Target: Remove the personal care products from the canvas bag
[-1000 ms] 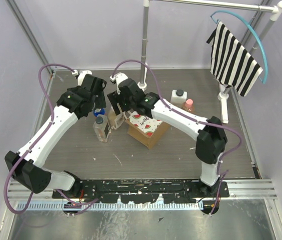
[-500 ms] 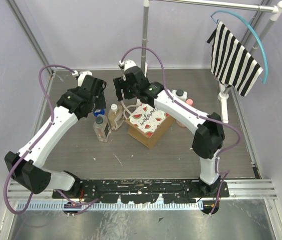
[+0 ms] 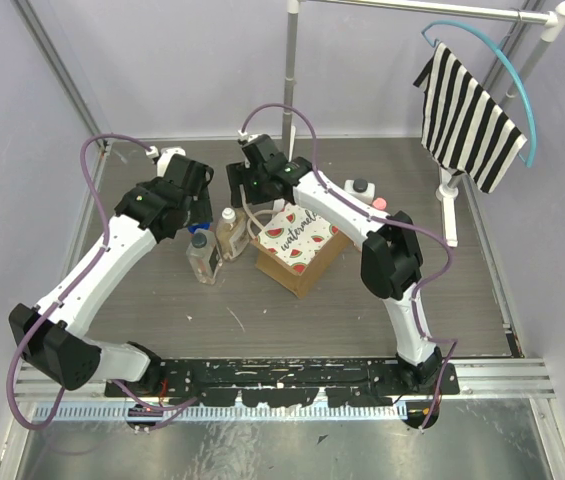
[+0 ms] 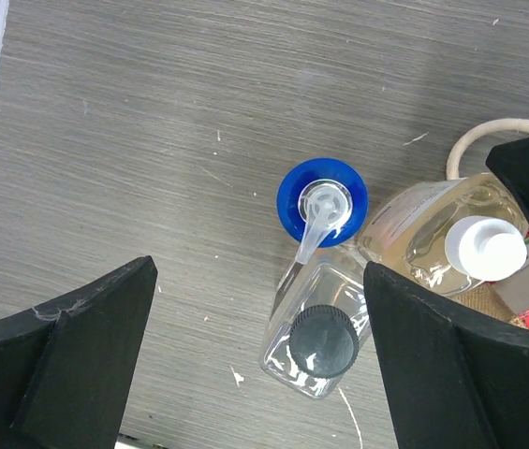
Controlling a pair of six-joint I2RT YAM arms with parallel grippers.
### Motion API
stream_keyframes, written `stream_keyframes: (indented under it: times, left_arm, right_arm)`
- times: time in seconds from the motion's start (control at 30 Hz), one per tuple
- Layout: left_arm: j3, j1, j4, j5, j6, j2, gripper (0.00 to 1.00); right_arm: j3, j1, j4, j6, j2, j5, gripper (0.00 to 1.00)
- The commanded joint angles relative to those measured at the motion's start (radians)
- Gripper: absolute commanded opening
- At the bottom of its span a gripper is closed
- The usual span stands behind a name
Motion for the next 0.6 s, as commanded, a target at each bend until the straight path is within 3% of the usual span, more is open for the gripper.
stream_keyframes:
  times: [0.0, 0.1, 0.17, 0.2, 0.33, 0.5, 0.57]
  left_arm:
    - [-0.005, 0.002, 0.029, 0.0, 0.001, -0.008, 1.0]
    - [-0.006, 0.002, 0.03, 0.009, -0.003, -0.005, 1.0]
    - [-0.004, 0.002, 0.03, 0.013, -0.004, -0.006, 1.0]
    - [-0.002, 0.001, 0.027, 0.012, -0.004, -0.007, 0.99]
    - [0.003, 0.002, 0.006, -0.022, 0.003, -0.027, 0.99]
    - [-0.01, 0.002, 0.024, -0.048, 0.024, -0.057, 1.0]
    - [-0.012, 0.002, 0.032, -0.043, 0.026, -0.056, 1.0]
  right_arm:
    - [0.076, 0.005, -0.013, 0.019, 0.005, -0.026, 0.77]
    - [0.112, 0.003, 0.013, 0.013, 0.038, -0.043, 0.65]
    - [0.163, 0.0, 0.028, 0.006, 0.068, -0.051, 0.48]
    - [0.195, -0.002, 0.029, 0.003, 0.085, -0.035, 0.35]
    - [0.264, -0.014, 0.038, -0.025, 0.086, 0.011, 0.09]
    - [0.286, -0.027, 0.001, -0.034, 0.058, 0.013, 0.08]
    - [0.219, -0.026, 0.025, -0.025, 0.03, -0.001, 0.2]
